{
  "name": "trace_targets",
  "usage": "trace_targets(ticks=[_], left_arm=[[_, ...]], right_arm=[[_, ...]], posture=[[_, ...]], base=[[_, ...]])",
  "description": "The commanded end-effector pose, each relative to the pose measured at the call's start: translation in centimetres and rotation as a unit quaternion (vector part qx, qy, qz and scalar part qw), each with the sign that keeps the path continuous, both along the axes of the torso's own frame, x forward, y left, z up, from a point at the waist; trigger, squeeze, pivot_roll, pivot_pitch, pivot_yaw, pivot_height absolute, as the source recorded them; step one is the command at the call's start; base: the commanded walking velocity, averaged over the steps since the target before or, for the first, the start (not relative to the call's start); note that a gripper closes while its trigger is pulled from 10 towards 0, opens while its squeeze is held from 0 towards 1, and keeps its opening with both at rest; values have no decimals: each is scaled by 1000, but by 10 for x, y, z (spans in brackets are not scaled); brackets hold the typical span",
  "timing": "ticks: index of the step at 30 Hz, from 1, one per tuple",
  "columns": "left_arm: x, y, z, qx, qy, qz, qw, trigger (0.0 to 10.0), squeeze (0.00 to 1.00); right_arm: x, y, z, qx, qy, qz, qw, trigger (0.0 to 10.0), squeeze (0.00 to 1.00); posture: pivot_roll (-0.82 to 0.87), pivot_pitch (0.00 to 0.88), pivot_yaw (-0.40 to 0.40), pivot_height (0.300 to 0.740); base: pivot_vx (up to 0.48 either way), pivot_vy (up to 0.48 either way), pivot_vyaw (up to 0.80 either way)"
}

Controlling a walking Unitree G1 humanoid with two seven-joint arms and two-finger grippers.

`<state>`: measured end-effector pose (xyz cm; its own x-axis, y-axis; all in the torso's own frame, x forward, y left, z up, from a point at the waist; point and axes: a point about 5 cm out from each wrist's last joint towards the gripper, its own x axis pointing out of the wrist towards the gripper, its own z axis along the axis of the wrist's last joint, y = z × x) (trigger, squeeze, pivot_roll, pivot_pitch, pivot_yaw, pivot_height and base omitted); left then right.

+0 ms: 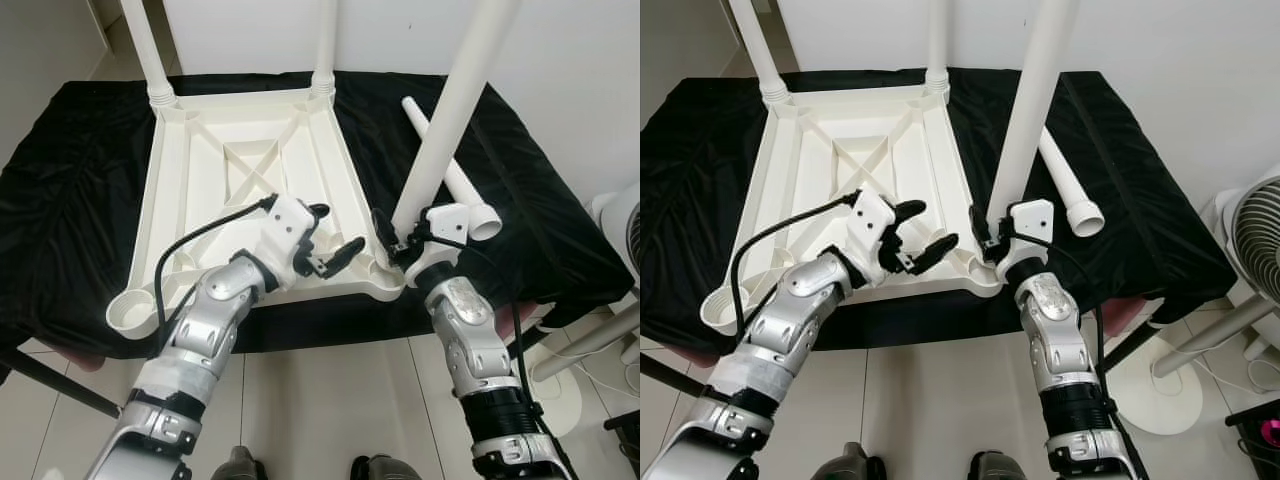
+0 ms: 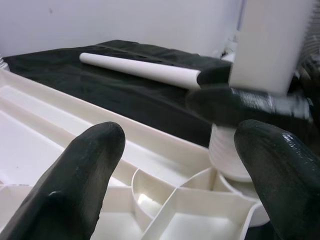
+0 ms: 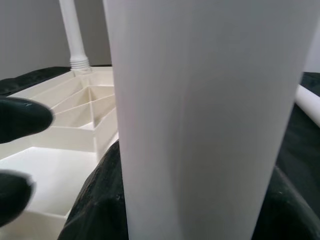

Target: Building children table

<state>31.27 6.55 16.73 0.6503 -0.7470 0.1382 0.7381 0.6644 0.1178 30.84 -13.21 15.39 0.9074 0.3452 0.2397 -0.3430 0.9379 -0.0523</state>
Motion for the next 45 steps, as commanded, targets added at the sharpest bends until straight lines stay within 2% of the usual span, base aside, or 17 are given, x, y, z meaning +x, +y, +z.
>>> trace_targets(ticks=[1,14,16,21,23,25,29,32,37,45], left_arm=[[3,4,0,-13,8,56,998,10000,0],[-5,3,-3,10,24,48,999,10000,0],[-6,6,-4,11,27,54,998,10000,0],[-8,10,-6,13,28,58,998,10000,0],[-12,12,-10,17,29,50,998,10000,0],[-24,13,-17,35,38,10,999,10000,0],[-33,12,-20,48,44,-23,998,10000,0],[-43,10,-23,66,56,-65,994,10000,0],[-49,10,-23,71,70,-89,991,10000,0],[-53,10,-20,73,70,-86,991,10000,0]], right_arm=[[-2,3,3,2,-12,9,1000,10000,0],[-14,4,-15,-19,5,21,1000,10000,0],[-17,2,-19,-39,5,23,999,10000,0],[-19,-2,-20,-49,6,21,999,10000,0],[-19,-4,-21,-52,8,21,998,10000,0],[-20,-6,-24,-58,14,22,998,10000,0],[-20,-6,-26,-64,16,28,997,10000,0],[-20,-3,-29,-94,8,48,994,10000,0],[-22,3,-33,-131,4,81,988,10000,0],[-24,1,-41,-136,18,89,987,10000,0]], posture=[[-9,43,-9,740],[-22,49,0,740],[-29,51,3,740],[-32,53,5,740],[-40,63,12,740],[-42,66,15,740],[-39,70,18,740],[-39,73,22,740],[-34,77,23,740],[-32,81,22,740]], base=[[0,0,0],[0,0,0],[0,0,0],[0,0,0],[0,0,0],[0,0,0],[0,0,0],[0,0,0],[0,0,0],[0,0,0]])
